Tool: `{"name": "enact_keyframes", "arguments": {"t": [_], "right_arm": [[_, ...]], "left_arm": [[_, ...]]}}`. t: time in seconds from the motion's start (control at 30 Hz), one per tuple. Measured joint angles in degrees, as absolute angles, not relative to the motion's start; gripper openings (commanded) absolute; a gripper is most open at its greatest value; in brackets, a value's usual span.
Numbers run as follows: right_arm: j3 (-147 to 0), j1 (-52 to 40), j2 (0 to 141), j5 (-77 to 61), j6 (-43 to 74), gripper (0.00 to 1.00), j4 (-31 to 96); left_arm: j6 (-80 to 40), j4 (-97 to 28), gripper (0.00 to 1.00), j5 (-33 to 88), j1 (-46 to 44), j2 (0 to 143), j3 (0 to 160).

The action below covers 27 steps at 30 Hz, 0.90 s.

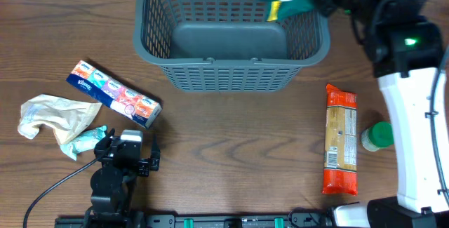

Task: Pack container
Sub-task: 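Carry the pouch with the right gripper into the grey basket and release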

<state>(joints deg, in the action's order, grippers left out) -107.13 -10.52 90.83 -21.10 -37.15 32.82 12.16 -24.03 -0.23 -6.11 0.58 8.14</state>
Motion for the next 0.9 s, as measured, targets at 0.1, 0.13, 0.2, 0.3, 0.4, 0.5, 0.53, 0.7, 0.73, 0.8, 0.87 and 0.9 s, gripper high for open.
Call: {"name": "enact_keyframes", "arguments": {"t": [0.1, 0.13, 0.2, 0.3, 0.4, 0.5, 0.53, 0.7, 0.73, 0.8, 0.87, 0.9], "right_arm": [[-107.1, -13.4, 92.8, -21.5, -42.7, 0.01, 33.2], [-107.1, -14.1, 93.8, -21.4, -44.3, 0.01, 33.6], [-107.1, -15.2, 96.3, -21.2, -46.1, 0.01, 34.7], [-107.1, -16.4, 101.4, -20.9, -47.9, 0.01, 36.0], [-107.1, -17.1, 106.9, -20.3, -48.8, 0.01, 37.5], [-107.1, -17.5, 111.8, -19.5, -49.2, 0.01, 39.1], [-107.1, -17.5, 113.3, -19.2, -49.3, 0.01, 39.6], [-107.1, -17.7, 118.0, -17.8, -49.5, 0.01, 43.6], [-107.1, -17.8, 118.8, -17.4, -49.6, 0.01, 44.4], [-107.1, -17.9, 120.3, -16.7, -49.7, 0.05, 45.9], [-107.1, -17.9, 121.2, -16.4, -49.7, 0.17, 46.9], [-107.1, -17.9, 121.5, -16.3, -49.6, 0.26, 47.3]], "left_arm": [[12.2, -24.0, 0.98, -0.2, -6.1, 0.6, 8.1], [12.2, -24.0, 0.98, -0.2, -6.1, 0.6, 8.1], [12.1, -24.0, 0.99, -0.2, -6.1, 0.6, 8.1], [12.1, -24.0, 0.98, -0.2, -6.1, 0.6, 8.1], [12.1, -24.0, 0.98, -0.2, -6.1, 0.6, 8.1], [12.1, -24.0, 0.98, -0.2, -6.1, 0.6, 8.1], [12.1, -24.0, 0.98, -0.2, -6.1, 0.6, 8.1], [12.1, -24.0, 0.98, -0.2, -6.1, 0.6, 8.1], [12.1, -24.0, 0.98, -0.2, -6.1, 0.6, 8.1], [12.1, -24.0, 0.98, -0.2, -6.1, 0.6, 8.1], [12.1, -24.0, 0.99, -0.2, -6.1, 0.6, 8.1], [12.1, -24.0, 0.98, -0.2, -6.1, 0.6, 8.1]]}}
